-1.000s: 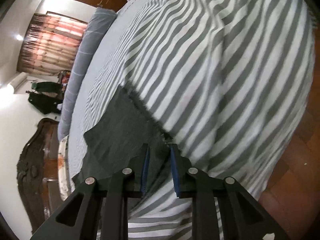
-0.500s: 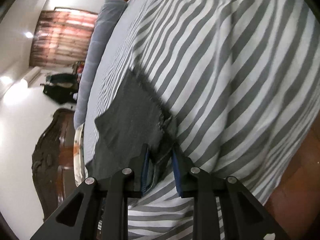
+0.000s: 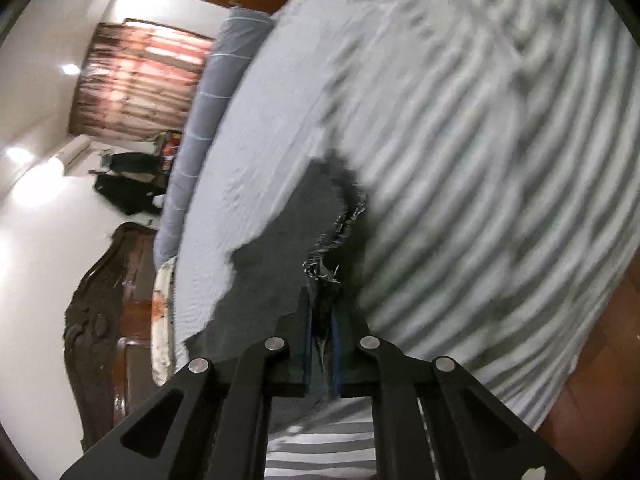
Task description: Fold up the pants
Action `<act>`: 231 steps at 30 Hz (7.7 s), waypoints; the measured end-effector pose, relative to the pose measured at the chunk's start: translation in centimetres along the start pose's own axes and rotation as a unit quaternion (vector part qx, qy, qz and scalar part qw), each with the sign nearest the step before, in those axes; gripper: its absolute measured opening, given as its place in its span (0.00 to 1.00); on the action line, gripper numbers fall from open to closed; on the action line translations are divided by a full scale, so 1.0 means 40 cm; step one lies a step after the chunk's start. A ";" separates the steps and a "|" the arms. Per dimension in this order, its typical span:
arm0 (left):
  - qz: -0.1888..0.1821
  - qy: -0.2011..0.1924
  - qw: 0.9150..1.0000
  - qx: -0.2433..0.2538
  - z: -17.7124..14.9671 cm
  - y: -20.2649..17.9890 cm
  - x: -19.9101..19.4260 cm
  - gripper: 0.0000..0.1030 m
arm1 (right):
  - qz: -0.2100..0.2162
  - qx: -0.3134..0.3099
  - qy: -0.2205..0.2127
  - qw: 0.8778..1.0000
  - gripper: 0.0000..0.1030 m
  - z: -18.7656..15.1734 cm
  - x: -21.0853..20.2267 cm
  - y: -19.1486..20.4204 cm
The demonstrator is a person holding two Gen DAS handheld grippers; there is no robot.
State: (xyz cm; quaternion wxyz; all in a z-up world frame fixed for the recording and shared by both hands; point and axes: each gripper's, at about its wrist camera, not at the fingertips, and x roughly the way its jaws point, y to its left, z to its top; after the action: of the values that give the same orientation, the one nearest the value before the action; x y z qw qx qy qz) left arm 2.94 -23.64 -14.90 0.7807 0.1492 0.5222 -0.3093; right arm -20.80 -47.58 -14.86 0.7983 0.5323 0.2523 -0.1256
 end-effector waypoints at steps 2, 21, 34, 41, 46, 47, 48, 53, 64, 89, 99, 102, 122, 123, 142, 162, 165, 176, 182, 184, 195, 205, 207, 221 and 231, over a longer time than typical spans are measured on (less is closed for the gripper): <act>-0.018 0.001 1.000 -0.013 0.002 0.016 -0.004 0.32 | 0.013 -0.024 0.005 1.000 0.08 0.000 0.002 0.069; -0.084 -0.062 0.970 -0.219 -0.056 0.439 -0.210 0.36 | 0.061 -0.238 0.223 0.943 0.08 -0.348 0.462 0.623; -0.141 -0.057 0.956 -0.249 -0.083 0.506 -0.207 0.39 | -0.015 -0.335 0.296 0.895 0.33 -0.612 0.605 0.644; -0.184 -0.017 0.948 -0.261 -0.064 0.491 -0.154 0.44 | -0.001 -0.278 0.289 0.916 0.39 -0.635 0.533 0.570; -0.184 0.011 0.943 -0.276 -0.057 0.487 -0.108 0.44 | 0.003 -0.195 0.286 0.938 0.39 -0.628 0.522 0.472; -0.186 0.013 0.942 -0.277 -0.055 0.485 -0.102 0.45 | 0.007 -0.179 0.281 0.943 0.39 -0.613 0.515 0.458; -0.184 0.015 0.943 -0.277 -0.055 0.482 -0.099 0.46 | 0.005 -0.165 0.270 0.949 0.39 -0.598 0.511 0.452; -0.169 0.015 0.949 -0.264 -0.032 0.456 -0.088 0.51 | -0.010 -0.114 0.239 0.964 0.38 -0.543 0.483 0.407; -0.125 -0.001 0.966 -0.228 -0.010 0.393 -0.089 0.10 | -0.016 -0.051 0.207 0.977 0.43 -0.499 0.431 0.351; -0.135 -0.077 0.951 -0.266 -0.003 0.411 -0.209 0.04 | -0.073 -0.056 0.175 0.980 0.19 -0.481 0.421 0.359; -0.089 -0.021 0.957 -0.276 -0.068 0.453 -0.115 0.04 | -0.124 -0.134 0.192 0.964 0.18 -0.521 0.461 0.411; -0.063 -0.012 0.965 -0.253 -0.065 0.439 -0.103 0.07 | -0.128 -0.146 0.196 0.961 0.19 -0.524 0.460 0.413; 0.140 -0.068 0.978 -0.139 -0.028 0.330 -0.201 0.20 | -0.133 -0.328 0.238 0.905 0.45 -0.592 0.357 0.581; 0.141 -0.071 0.978 -0.135 -0.027 0.332 -0.206 0.21 | -0.137 -0.343 0.221 0.903 0.45 -0.581 0.354 0.598; 0.101 -0.009 0.989 -0.108 -0.012 0.354 -0.075 0.25 | -0.256 -0.398 0.149 0.868 0.45 -0.314 0.598 0.592; 0.038 -0.066 0.949 -0.307 -0.092 0.640 -0.294 0.27 | -0.247 -0.427 0.198 0.847 0.50 -0.559 0.399 0.482; 0.030 -0.079 0.932 -0.353 -0.146 0.723 -0.339 0.27 | -0.249 -0.418 0.202 0.850 0.53 -0.552 0.404 0.479; -0.066 -0.137 0.807 -0.570 -0.417 1.047 -0.430 0.32 | -0.211 -0.378 0.184 0.883 0.53 -0.519 0.335 0.523; -0.142 -0.124 0.782 -0.594 -0.466 1.094 -0.375 0.32 | -0.210 -0.386 0.181 0.880 0.54 -0.529 0.343 0.565; -0.163 -0.119 0.772 -0.602 -0.467 1.102 -0.351 0.33 | -0.212 -0.387 0.180 0.879 0.54 -0.534 0.351 0.579; -0.164 -0.097 0.778 -0.599 -0.470 1.111 -0.270 0.37 | -0.208 -0.396 0.182 0.876 0.54 -0.565 0.376 0.626; -0.178 -0.115 0.767 -0.606 -0.468 1.136 -0.244 0.33 | -0.219 -0.395 0.200 0.869 0.54 -0.587 0.418 0.615; -0.181 -0.131 0.773 -0.594 -0.459 1.124 -0.253 0.30 | -0.220 -0.396 0.202 0.868 0.54 -0.589 0.428 0.615; -0.129 -0.134 0.801 -0.569 -0.415 1.096 -0.246 0.48 | -0.250 -0.453 0.204 0.831 0.59 -0.647 0.528 0.619; -0.070 -0.136 0.825 -0.544 -0.337 1.031 -0.312 0.17 | -0.227 -0.433 0.207 0.848 0.64 -0.645 0.504 0.610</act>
State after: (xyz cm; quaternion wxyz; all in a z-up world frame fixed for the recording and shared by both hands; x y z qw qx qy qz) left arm 16.25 19.45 -12.83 0.7745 -0.3807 0.5032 -0.0459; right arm 0.68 -12.84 -14.38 0.8263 0.0744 0.5541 -0.0688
